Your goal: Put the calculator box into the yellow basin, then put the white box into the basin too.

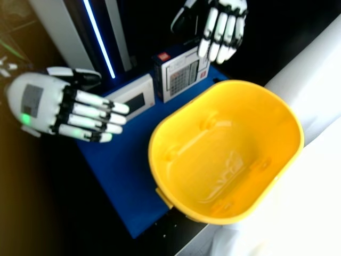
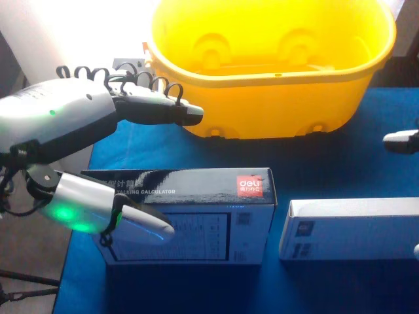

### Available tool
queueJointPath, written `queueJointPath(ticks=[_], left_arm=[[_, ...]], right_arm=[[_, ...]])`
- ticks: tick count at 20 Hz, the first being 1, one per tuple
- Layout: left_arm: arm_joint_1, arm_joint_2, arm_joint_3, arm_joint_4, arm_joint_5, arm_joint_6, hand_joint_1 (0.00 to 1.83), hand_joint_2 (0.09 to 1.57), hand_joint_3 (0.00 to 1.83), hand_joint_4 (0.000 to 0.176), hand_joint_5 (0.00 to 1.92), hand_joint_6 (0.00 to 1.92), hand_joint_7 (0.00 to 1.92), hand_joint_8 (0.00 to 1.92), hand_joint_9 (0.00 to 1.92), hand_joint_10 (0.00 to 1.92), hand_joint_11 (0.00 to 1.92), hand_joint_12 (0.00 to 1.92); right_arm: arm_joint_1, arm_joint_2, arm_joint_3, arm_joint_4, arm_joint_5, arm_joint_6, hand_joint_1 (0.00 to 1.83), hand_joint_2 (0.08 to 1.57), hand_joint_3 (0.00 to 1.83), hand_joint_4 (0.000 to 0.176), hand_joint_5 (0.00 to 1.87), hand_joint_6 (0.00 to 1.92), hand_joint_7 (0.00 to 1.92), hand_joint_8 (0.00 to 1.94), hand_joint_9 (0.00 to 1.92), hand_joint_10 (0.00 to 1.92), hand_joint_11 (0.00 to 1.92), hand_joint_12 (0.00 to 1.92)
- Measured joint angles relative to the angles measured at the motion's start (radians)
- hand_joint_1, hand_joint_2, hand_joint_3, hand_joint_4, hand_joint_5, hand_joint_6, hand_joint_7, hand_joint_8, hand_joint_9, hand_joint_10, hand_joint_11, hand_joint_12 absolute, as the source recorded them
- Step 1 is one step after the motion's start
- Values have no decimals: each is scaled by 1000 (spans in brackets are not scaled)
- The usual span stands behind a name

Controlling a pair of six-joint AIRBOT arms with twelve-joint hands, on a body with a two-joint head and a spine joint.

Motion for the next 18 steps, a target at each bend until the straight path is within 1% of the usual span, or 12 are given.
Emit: queueJointPath(ticks=[2,4,5,7,8,9,11,14,15,16,17,18], left_arm=[[31,-7,2,-26,0,3,667,792,3,0,426,3,416,7,338,194,0,1305],[51,-16,7,-51,13,21,696,815,9,0,417,1,380,0,311,160,0,1215],[60,-32,20,-71,17,24,712,823,8,0,415,0,378,1,305,156,0,1227],[78,-58,42,-93,27,25,677,840,9,0,456,12,418,13,330,201,0,1387],[85,-70,49,-101,41,26,691,855,2,0,467,5,428,7,298,286,0,1390],[94,-74,50,-103,47,26,729,860,1,0,483,8,441,8,297,306,0,1345],[100,-92,63,-109,50,24,769,872,4,0,522,17,489,21,350,325,0,1381],[103,-109,81,-137,40,22,843,911,3,0,617,18,596,23,433,310,0,1420],[107,-109,81,-137,36,21,891,951,1,0,685,22,646,20,477,288,3,1420],[108,-109,81,-138,35,18,998,1011,12,0,772,42,731,38,573,307,107,1401],[108,-112,82,-140,33,18,1077,1048,11,0,828,47,782,40,634,309,185,1382],[111,-119,87,-148,22,14,1135,1121,15,0,891,863,893,56,751,359,357,1395]], right_arm=[[0,-16,8,-3,21,0,674,747,3,0,485,0,508,9,485,90,0,1368],[0,-35,25,7,49,0,645,730,0,0,490,3,517,11,473,93,0,1339],[0,-48,32,18,65,0,648,726,0,0,492,3,530,15,478,106,0,1348],[1,-61,38,16,89,0,687,706,1,0,514,0,561,6,404,384,0,1419],[1,-69,40,16,99,-1,704,706,0,0,526,3,578,9,359,512,0,1439],[1,-76,42,16,102,0,751,721,3,0,521,1,556,1,291,579,0,1420],[9,-87,50,13,117,0,852,757,7,0,531,4,552,0,218,704,0,1425],[34,-108,65,8,130,1,1031,881,11,0,657,48,634,24,341,621,0,1377],[34,-110,68,4,130,2,1158,955,17,0,765,88,788,86,503,699,157,1428],[41,-114,71,5,131,2,1198,1104,6,0,858,908,930,856,678,837,406,1414],[41,-115,71,9,132,2,1330,1147,5,0,812,1134,890,1071,815,1227,557,1458],[47,-122,78,4,136,4,1364,1160,3,0,896,822,850,1257,861,1495,842,1683]])
